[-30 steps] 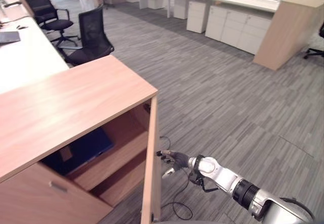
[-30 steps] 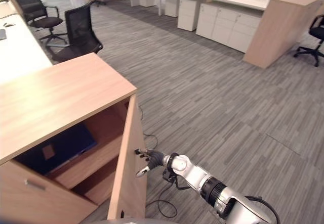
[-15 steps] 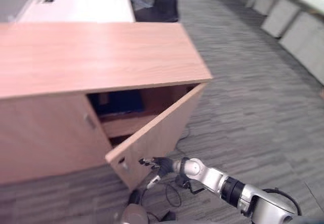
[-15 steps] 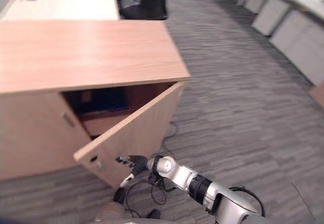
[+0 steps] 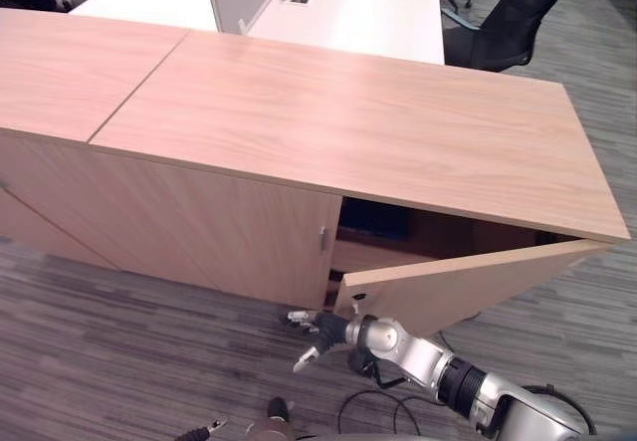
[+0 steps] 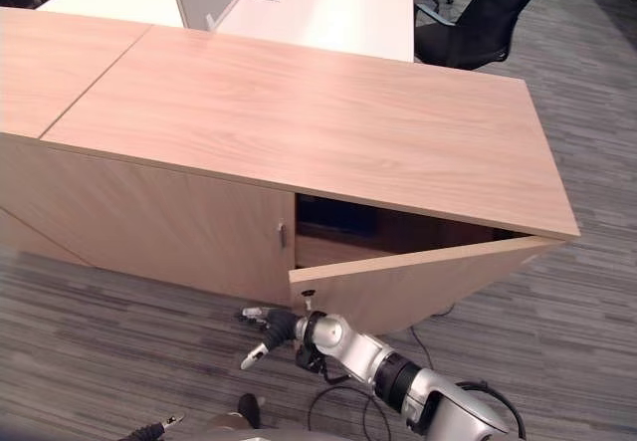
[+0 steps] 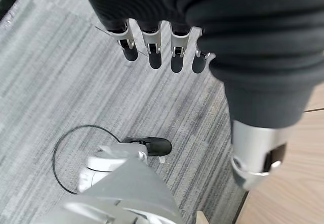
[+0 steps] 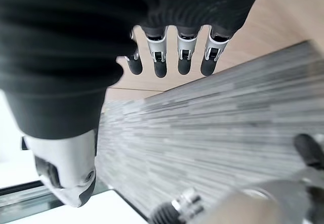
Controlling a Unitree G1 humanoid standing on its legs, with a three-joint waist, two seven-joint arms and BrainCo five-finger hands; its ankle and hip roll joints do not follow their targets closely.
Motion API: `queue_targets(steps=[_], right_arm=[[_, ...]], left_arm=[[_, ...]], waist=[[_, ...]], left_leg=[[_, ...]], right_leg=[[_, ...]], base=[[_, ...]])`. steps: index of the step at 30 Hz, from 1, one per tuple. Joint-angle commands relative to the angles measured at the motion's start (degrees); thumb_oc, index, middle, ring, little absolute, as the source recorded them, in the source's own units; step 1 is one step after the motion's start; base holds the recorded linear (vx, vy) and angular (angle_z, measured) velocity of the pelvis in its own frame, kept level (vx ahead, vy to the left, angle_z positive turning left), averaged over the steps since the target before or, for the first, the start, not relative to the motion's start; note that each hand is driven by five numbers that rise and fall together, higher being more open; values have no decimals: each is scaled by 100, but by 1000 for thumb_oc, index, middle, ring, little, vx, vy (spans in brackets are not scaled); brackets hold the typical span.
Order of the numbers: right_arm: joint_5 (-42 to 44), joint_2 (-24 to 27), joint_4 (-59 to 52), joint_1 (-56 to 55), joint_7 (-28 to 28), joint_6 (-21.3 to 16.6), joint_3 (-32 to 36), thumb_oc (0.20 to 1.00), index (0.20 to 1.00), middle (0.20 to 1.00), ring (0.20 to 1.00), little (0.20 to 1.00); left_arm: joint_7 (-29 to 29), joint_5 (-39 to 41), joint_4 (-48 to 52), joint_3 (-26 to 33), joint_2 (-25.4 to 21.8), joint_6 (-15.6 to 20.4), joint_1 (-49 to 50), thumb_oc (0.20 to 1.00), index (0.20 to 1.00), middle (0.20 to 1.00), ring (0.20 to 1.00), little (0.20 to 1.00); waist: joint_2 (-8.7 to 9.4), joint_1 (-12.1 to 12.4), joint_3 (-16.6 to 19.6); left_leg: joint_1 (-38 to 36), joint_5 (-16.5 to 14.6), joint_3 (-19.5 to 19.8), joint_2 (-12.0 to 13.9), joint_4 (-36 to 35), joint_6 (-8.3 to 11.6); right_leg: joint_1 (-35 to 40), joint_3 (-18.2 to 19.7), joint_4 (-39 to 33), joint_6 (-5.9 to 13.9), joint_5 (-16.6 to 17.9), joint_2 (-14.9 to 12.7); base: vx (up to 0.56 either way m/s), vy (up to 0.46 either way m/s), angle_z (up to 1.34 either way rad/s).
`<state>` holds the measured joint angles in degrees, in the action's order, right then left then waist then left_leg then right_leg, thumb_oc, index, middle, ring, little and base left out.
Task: Put the empty folder in the office cabinet
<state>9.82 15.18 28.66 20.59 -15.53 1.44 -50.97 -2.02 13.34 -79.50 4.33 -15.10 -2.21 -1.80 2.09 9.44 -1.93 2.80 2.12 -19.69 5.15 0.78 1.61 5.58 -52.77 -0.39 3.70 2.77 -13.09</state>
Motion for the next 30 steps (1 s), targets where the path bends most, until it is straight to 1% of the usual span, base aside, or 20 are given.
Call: queue_targets(steps=[1, 2, 3, 5, 6, 7, 8, 9, 10, 11, 12, 13, 14, 15, 16, 17, 18, 19, 22, 30], right_arm=[[-175, -488, 624, -167, 162, -168, 174, 1000, 1000, 1000, 1000, 1000], [-175, -489, 625, -167, 162, -169, 174, 1000, 1000, 1000, 1000, 1000], [-348, -546, 1212, -331, 294, -100, 408, 1000, 1000, 1000, 1000, 1000], [-725, -654, 1927, -501, 444, -28, 678, 1000, 1000, 1000, 1000, 1000], [-740, -674, 1957, -500, 449, -46, 691, 1000, 1000, 1000, 1000, 1000], [-1066, -704, 2583, -681, 596, 22, 1012, 1000, 1000, 1000, 1000, 1000], [-1078, -718, 2609, -676, 600, 6, 1029, 1000, 1000, 1000, 1000, 1000], [-1210, -716, 3178, -810, 768, 75, 1344, 1000, 1000, 1000, 1000, 1000], [-1187, -697, 3553, -906, 909, 58, 1631, 1000, 1000, 1000, 1000, 1000], [-1189, -702, 3569, -900, 913, 47, 1639, 1000, 1000, 1000, 1000, 1000], [-1156, -690, 3778, -944, 969, 51, 1769, 1000, 1000, 1000, 1000, 1000], [-1025, -558, 4017, -1199, 1081, 45, 2077, 1000, 1000, 1000, 1000, 1000], [-953, -525, 4198, -1269, 1152, 44, 2259, 1000, 1000, 1000, 1000, 1000], [-953, -526, 4202, -1268, 1152, 40, 2263, 1000, 1000, 1000, 1000, 1000], [-906, -448, 4556, -1394, 1208, 52, 2518, 1000, 1000, 1000, 1000, 1000], [-898, -410, 4735, -1440, 1227, 71, 2673, 1000, 1000, 1000, 1000, 1000], [-899, -410, 4736, -1441, 1227, 71, 2674, 1000, 1000, 1000, 1000, 1000], [-1060, -338, 4996, -1588, 1236, 99, 2786, 1000, 1000, 1000, 1000, 1000], [-1309, -238, 5259, -1731, 1251, 124, 2922, 1000, 1000, 1000, 1000, 1000], [-1274, -34, 5256, -1784, 1281, 113, 3165, 1000, 1000, 1000, 1000, 1000]], left_arm=[[65, -298, -280, -351, -40, 16, 165, 1000, 1000, 1000, 1000, 1000], [65, -298, -280, -351, -41, 16, 166, 1000, 1000, 1000, 1000, 1000], [120, -333, -218, -405, -13, 48, 186, 1000, 1000, 1000, 1000, 1000], [171, -391, -139, -522, -8, 55, 216, 1000, 1000, 1000, 1000, 1000], [171, -391, -135, -533, -14, 53, 220, 1000, 1000, 1000, 1000, 1000], [144, -474, -57, -617, -35, 69, 209, 1000, 1000, 1000, 1000, 1000], [142, -474, -52, -630, -38, 67, 208, 1000, 1000, 1000, 1000, 1000], [55, -477, 67, -723, -16, 126, 162, 1000, 1000, 1000, 1000, 1000], [-48, -477, 122, -844, -12, 186, 107, 1000, 1000, 1000, 1000, 1000], [-51, -476, 121, -850, -10, 187, 103, 1000, 1000, 1000, 1000, 1000], [-58, -461, 177, -892, 0, 220, 89, 1000, 1000, 1000, 1000, 1000], [-142, -516, 315, -1066, -57, 311, 1, 1000, 1000, 1000, 1000, 1000], [-146, -530, 339, -1121, -9, 353, -8, 1000, 1000, 1000, 1000, 1000], [-147, -529, 338, -1125, -9, 354, -9, 1000, 1000, 1000, 1000, 1000], [-116, -545, 459, -1228, 82, 392, 46, 1000, 1000, 1000, 1000, 1000], [-74, -535, 521, -1264, 138, 411, 89, 1000, 1000, 1000, 1000, 1000], [-74, -535, 522, -1265, 138, 411, 90, 1000, 1000, 1000, 1000, 1000], [49, -476, 586, -1269, 182, 412, 210, 1000, 1000, 1000, 1000, 1000], [190, -569, 596, -1312, 247, 398, 335, 1000, 1000, 1000, 1000, 1000], [411, -612, 706, -1423, 358, 356, 480, 1000, 1000, 1000, 1000, 1000]], waist=[[268, 302, 109], [269, 299, 110], [208, 360, 176], [172, 381, 244], [179, 375, 246], [130, 343, 272], [139, 330, 274], [93, 153, 228], [72, -76, 210], [78, -58, 221], [72, -139, 198], [109, -409, 89], [142, -428, 68], [139, -425, 59], [139, -457, 118], [131, -488, 185], [131, -488, 190], [114, -492, 316], [109, -513, 431], [87, -613, 540]], left_leg=[[-90, -279, 71, -145, -490, 112], [-88, -279, 75, -146, -489, 111], [-84, -337, 180, -301, -503, 53], [-94, -404, 345, -505, -508, -45], [-96, -407, 359, -515, -508, -54], [-97, -427, 564, -617, -524, -81], [-86, -417, 584, -629, -525, -89], [-118, -405, 825, -652, -549, -67], [-109, -385, 957, -652, -555, -55], [-91, -380, 943, -647, -555, -49], [-134, -384, 1006, -682, -556, -51], [-219, -357, 1262, -792, -539, -81], [-262, -379, 1382, -854, -531, -105], [-273, -381, 1384, -853, -532, -105], [-279, -390, 1480, -876, -535, -123], [-189, -305, 1449, -898, -513, -163], [-184, -305, 1450, -898, -513, -163], [-194, -316, 1414, -859, -516, -156], [-215, -327, 1382, -792, -512, -141], [-284, -346, 1300, -692, -527, -113]], right_leg=[[-552, 78, -98, 388, 235, -455], [-552, 74, -98, 389, 235, -457], [-496, -25, -41, 477, 307, -626], [-393, -172, 59, 591, 413, -871], [-384, -186, 69, 603, 417, -885], [-377, -160, 243, 635, 387, -1023], [-373, -192, 259, 628, 374, -1041], [-566, 439, 333, 556, 211, -910], [-812, 1160, 437, 414, -91, -622], [-844, 1175, 455, 395, -111, -621], [-981, 1625, 423, 410, -160, -444], [-1075, 2572, 283, 315, -429, 112], [-942, 2722, 157, 343, -380, 213], [-925, 2719, 144, 344, -375, 217], [-818, 2888, 16, 307, -349, 366], [-797, 2887, -120, 293, -209, 387], [-799, 2886, -124, 293, -206, 388], [-686, 2932, -317, 291, -187, 471], [-596, 3029, -461, 278, -213, 578], [-563, 3133, -461, 248, -309, 687]], base=[[-10, 151, 65], [-9, 233, 47], [8, 252, 42], [21, 247, 46], [23, 180, 46], [11, 110, 28], [-3, 137, 41], [-14, 42, 46], [-15, 34, 77], [24, 6, 101], [86, -2, 111], [112, -9, 61], [85, -14, 23], [71, -49, 43], [21, -25, 72], [20, -25, 69], [29, -12, 33], [79, -34, 13], [59, -30, -3], [19, -25, -2]])
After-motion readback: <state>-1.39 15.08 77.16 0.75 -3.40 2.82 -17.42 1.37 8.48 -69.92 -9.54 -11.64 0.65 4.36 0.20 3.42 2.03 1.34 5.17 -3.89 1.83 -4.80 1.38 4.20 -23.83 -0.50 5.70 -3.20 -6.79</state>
